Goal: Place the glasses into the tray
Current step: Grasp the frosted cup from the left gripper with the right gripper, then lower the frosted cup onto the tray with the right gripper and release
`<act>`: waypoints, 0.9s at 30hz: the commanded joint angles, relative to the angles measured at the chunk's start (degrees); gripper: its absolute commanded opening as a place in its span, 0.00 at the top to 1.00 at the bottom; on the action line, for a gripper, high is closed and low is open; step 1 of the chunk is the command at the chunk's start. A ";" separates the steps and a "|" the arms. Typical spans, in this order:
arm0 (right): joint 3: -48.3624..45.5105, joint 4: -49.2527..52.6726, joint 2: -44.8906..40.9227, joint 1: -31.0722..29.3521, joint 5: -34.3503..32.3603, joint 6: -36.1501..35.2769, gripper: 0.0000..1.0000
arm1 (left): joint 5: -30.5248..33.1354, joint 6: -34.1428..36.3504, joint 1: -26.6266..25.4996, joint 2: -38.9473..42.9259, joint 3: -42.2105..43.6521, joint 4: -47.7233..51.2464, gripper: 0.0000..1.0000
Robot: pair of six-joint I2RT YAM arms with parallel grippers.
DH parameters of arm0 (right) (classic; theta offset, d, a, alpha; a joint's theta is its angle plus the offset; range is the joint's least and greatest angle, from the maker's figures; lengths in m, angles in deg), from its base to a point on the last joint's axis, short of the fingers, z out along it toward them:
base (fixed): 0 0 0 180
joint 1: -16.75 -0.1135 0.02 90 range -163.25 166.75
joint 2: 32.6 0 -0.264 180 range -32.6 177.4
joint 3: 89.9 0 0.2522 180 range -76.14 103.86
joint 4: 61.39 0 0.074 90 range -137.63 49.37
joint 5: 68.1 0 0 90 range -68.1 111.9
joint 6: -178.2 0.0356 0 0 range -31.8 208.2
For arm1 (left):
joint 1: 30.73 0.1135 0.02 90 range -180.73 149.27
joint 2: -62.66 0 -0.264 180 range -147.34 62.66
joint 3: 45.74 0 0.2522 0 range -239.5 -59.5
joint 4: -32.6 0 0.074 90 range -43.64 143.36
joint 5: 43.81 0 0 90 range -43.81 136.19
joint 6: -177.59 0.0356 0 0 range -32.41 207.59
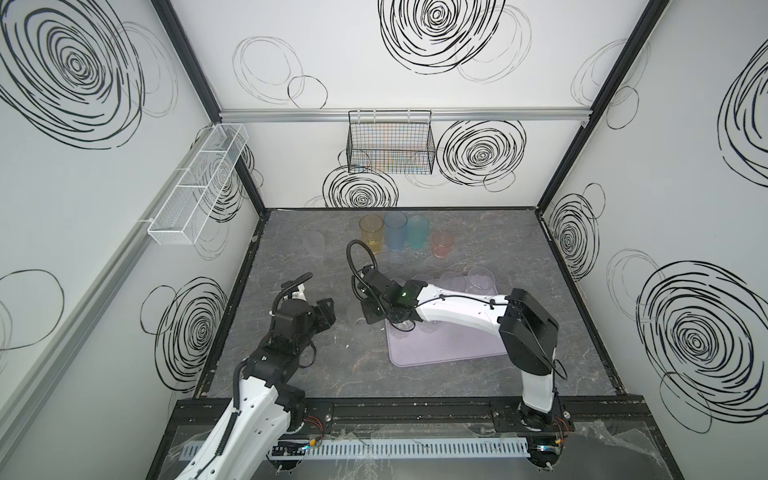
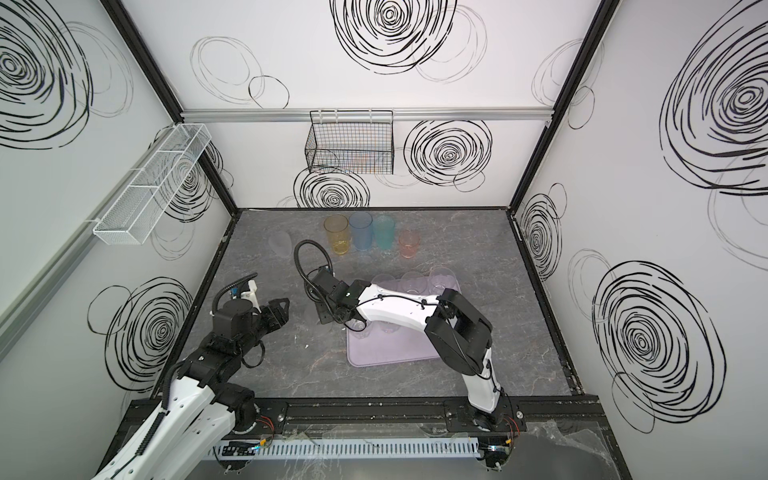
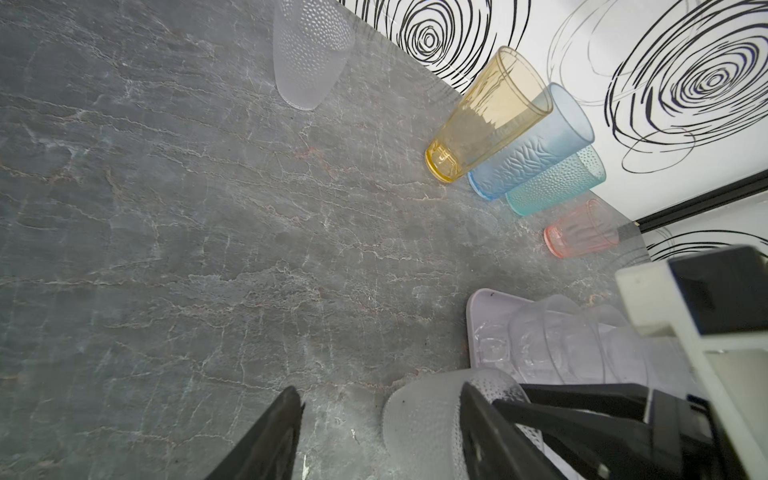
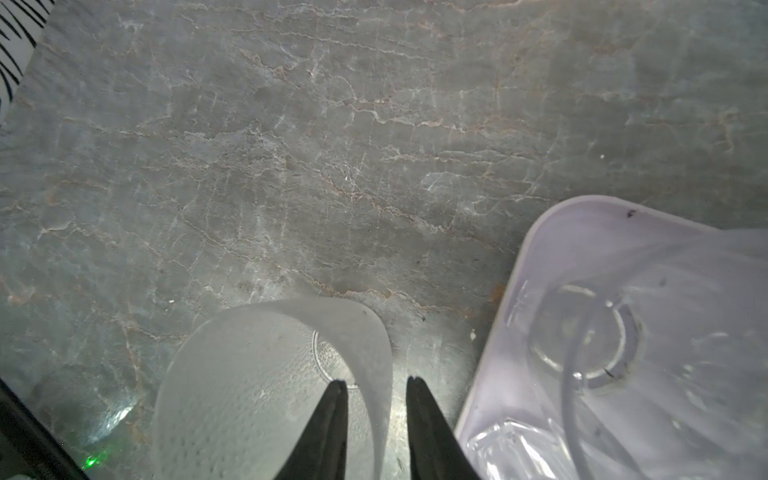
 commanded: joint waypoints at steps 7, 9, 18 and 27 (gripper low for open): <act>1.30 1.39 -8.71 -0.33 -1.68 0.81 0.93 | 2.60 -0.03 -1.58 1.46 -2.07 -2.10 0.35; 1.00 1.17 -12.35 0.01 -0.69 0.91 0.94 | 5.12 0.56 -3.22 2.01 -3.94 -0.75 0.35; -13.20 3.05 -35.00 7.61 -2.97 -0.67 0.94 | 24.59 5.19 -22.95 -0.89 -16.31 6.15 0.33; -21.67 17.84 -51.91 22.84 -8.06 -3.86 0.94 | 43.86 9.91 -52.43 -17.13 -22.40 -2.34 0.27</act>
